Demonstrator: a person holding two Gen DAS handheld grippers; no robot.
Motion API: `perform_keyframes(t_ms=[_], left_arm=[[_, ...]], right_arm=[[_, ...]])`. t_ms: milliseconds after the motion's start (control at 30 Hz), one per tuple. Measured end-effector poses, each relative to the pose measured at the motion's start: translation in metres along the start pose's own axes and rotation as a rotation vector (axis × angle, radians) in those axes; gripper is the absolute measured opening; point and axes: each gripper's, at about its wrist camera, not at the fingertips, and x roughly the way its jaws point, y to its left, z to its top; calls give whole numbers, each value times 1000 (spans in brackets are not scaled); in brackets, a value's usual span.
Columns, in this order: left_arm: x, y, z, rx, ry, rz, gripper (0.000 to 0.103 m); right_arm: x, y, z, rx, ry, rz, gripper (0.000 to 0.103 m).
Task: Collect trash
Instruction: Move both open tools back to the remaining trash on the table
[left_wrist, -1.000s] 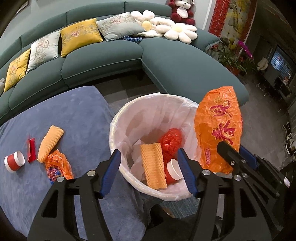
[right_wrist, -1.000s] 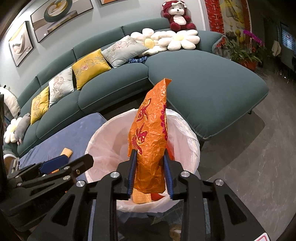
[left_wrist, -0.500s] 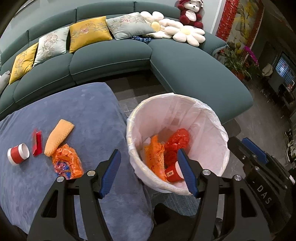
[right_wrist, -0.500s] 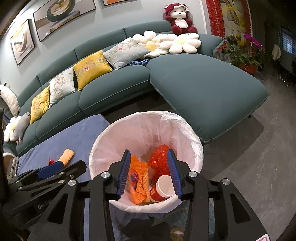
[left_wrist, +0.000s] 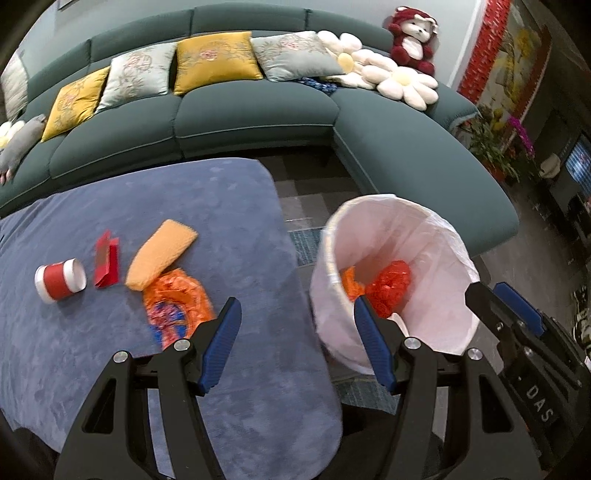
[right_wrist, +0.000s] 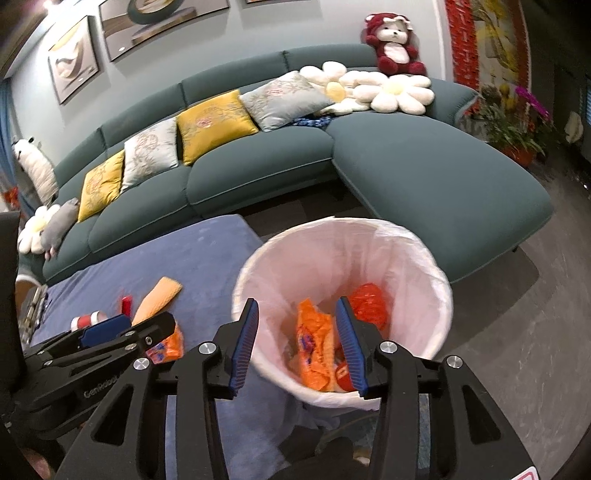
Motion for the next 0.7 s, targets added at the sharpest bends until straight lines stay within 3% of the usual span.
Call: perform_keyframes(t_ms=[700], left_arm=[[-19, 125, -29, -156, -11, 113, 60]], right_arm=[[18, 108, -23, -159, 85, 78, 46]])
